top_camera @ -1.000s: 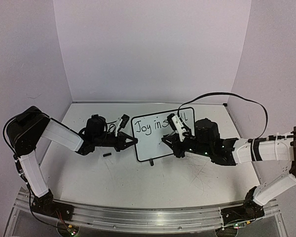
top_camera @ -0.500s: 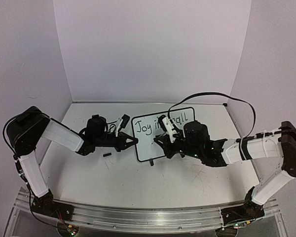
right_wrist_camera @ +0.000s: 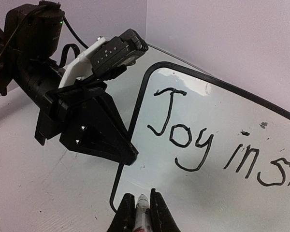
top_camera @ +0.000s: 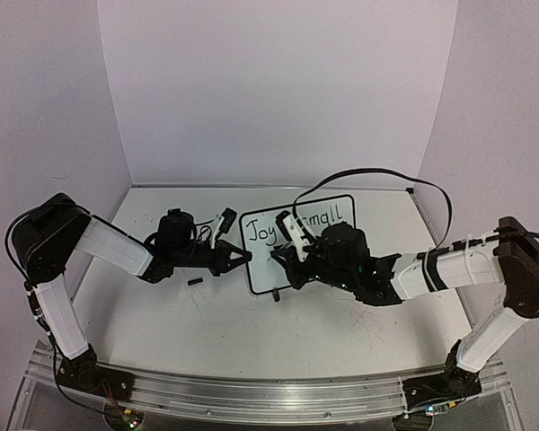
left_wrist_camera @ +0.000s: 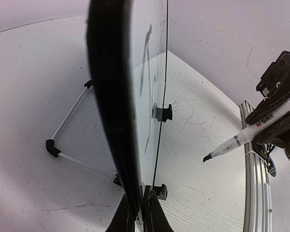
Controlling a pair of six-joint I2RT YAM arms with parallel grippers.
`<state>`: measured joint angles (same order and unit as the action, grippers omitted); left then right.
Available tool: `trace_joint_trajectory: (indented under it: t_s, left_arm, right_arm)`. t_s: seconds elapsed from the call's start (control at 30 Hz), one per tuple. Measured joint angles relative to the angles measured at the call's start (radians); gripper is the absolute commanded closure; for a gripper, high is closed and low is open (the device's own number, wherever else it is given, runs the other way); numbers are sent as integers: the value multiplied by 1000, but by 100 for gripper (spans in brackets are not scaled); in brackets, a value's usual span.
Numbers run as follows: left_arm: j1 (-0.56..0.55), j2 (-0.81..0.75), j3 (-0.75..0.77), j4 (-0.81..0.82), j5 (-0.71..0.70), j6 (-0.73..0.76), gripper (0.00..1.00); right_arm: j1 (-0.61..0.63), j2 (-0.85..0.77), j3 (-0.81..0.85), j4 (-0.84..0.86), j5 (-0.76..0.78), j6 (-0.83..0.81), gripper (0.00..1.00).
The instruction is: Write a sentence on the whiteboard
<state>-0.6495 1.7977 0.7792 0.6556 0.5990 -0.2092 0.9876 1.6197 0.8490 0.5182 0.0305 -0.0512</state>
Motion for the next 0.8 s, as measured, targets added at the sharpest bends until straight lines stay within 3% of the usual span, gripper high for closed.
trace_joint_trajectory:
  t_s: [0.8]
  left_arm:
    - [-4,0,3,-2,-3,1,100]
  right_arm:
    - [28,138,110,5,78,-48,100]
